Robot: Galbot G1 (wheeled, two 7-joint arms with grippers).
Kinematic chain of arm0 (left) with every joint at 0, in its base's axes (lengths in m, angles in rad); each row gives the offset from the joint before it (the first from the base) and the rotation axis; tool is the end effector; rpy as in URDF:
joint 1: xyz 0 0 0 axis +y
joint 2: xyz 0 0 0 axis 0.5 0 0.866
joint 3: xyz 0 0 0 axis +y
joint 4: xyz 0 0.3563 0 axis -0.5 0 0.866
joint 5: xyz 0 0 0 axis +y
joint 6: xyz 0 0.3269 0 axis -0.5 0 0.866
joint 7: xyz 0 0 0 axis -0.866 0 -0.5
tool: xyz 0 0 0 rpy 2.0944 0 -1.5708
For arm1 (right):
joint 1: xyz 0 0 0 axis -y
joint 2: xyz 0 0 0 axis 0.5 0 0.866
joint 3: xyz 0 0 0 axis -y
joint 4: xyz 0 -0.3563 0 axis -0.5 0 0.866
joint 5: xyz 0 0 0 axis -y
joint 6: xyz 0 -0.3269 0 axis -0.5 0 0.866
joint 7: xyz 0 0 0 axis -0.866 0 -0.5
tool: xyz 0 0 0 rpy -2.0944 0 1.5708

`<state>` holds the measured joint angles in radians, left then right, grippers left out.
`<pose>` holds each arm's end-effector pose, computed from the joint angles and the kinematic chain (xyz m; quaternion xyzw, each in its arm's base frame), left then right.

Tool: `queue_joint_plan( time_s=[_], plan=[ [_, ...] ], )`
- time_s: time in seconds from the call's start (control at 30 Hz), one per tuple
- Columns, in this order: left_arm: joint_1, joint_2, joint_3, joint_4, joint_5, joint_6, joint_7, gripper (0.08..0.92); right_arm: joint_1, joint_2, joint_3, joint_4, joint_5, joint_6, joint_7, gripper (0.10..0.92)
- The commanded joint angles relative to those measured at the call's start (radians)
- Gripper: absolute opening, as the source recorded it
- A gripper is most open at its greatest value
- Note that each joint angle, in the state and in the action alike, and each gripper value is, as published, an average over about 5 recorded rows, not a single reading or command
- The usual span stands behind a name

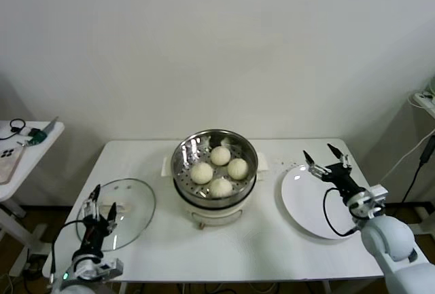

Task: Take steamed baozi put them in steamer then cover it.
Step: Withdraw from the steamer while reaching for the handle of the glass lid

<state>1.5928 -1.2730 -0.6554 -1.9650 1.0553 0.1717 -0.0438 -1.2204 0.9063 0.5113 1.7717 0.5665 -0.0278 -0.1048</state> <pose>0.1473 0.1056 -0.3339 0.0309 -0.7617 -0.6389 0.1034 0.2756 -0.1764 -0.2833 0.1183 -0.9918 0.0422 0.0240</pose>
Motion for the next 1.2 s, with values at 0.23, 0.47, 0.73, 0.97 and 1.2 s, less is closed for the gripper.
queue_joint_plan(
  time_s=[0.23, 0.47, 0.73, 0.97, 1.2],
  plan=[
    [-0.119, 0.018, 0.039, 0.283, 0.185, -0.042, -0.039, 0.823, -0.121, 0.036, 0.117, -0.027, -0.030, 0.025, -0.009, 0.823],
    [-0.207, 0.008, 0.047, 0.390, 0.211, -0.055, -0.059, 0.823, -0.120, 0.043, 0.111, -0.027, -0.046, 0.028, -0.011, 0.823],
    [-0.291, 0.014, 0.042, 0.488, 0.222, -0.064, -0.079, 0.823, -0.120, 0.051, 0.108, -0.024, -0.065, 0.030, -0.012, 0.823],
    [-0.346, 0.014, 0.044, 0.550, 0.229, -0.074, -0.100, 0.823, -0.123, 0.057, 0.108, -0.023, -0.087, 0.032, -0.015, 0.823],
    [-0.380, 0.012, 0.041, 0.589, 0.225, -0.078, -0.110, 0.823, -0.124, 0.065, 0.105, -0.022, -0.104, 0.036, -0.017, 0.823]
  ],
)
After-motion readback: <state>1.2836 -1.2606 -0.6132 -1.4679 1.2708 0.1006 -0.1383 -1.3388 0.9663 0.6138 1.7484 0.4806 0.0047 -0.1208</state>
